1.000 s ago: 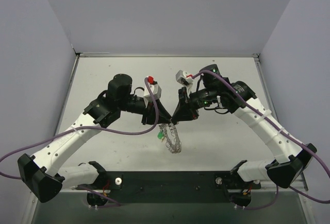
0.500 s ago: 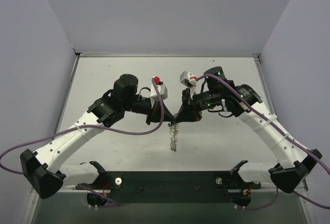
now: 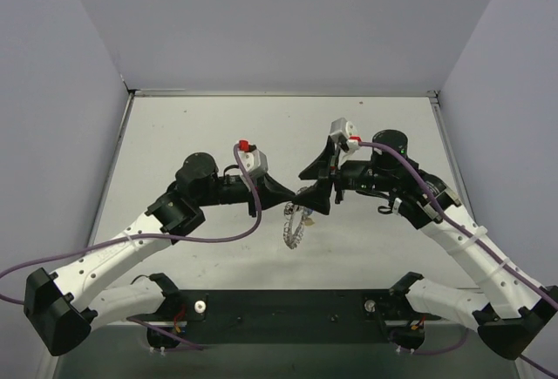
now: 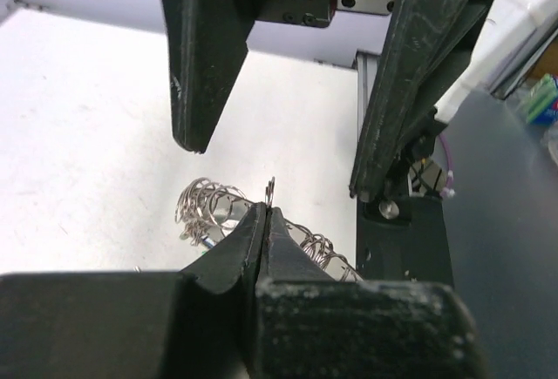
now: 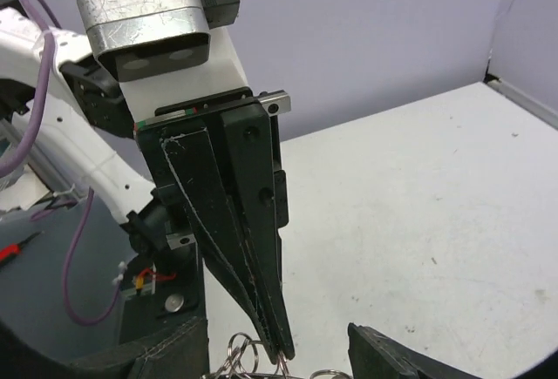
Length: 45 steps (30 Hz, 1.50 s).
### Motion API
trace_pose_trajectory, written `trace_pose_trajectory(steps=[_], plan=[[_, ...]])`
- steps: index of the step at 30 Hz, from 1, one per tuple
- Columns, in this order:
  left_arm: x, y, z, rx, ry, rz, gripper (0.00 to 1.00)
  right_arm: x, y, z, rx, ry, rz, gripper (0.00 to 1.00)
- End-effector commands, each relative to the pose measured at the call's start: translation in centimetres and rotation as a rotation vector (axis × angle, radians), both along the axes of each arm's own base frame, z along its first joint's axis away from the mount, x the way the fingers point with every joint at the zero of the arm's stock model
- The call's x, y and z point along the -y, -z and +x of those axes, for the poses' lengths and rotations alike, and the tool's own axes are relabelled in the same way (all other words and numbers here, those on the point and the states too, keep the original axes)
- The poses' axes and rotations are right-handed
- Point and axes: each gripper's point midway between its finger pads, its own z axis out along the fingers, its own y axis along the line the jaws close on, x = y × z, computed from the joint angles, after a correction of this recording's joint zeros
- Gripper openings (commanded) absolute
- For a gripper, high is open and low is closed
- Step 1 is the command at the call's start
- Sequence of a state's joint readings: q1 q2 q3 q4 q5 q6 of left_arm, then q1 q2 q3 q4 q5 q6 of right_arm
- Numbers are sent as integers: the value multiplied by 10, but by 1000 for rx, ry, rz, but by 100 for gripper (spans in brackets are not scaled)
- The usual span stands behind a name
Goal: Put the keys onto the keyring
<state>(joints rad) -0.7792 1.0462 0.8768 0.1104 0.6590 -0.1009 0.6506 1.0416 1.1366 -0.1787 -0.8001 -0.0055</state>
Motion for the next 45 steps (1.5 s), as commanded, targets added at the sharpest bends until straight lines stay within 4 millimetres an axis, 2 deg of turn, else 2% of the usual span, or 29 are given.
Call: trace_pose_trajectory(steps=[1, 4, 8, 11, 23, 33, 39, 40, 43, 45], plan=[[-3, -68, -2, 122, -19, -219, 0, 1, -33, 13, 95, 58, 116, 63], [-3, -72, -4, 124, -14, -238, 0, 1, -29, 12, 85, 46, 113, 60], [-5, -75, -7, 134, -6, -250, 0, 2, -28, 10, 82, 27, 117, 47], [-5, -76, -8, 137, -1, -253, 0, 5, -29, 8, 81, 18, 122, 42], [-5, -80, -9, 141, 5, -262, 0, 8, -26, 0, 76, -34, 126, 34], [-6, -84, -9, 143, 13, -276, 0, 13, -21, 0, 78, -43, 114, 32], [-4, -85, -11, 135, 35, -280, 0, 12, -24, -5, 76, -74, 127, 20], [-3, -84, -10, 134, 36, -278, 0, 10, -24, -5, 69, -79, 130, 12], [-3, -85, -11, 136, 37, -283, 0, 9, -25, -4, 59, -86, 135, 0], [-4, -86, -10, 138, 33, -287, 0, 8, -24, -4, 52, -88, 132, 0]])
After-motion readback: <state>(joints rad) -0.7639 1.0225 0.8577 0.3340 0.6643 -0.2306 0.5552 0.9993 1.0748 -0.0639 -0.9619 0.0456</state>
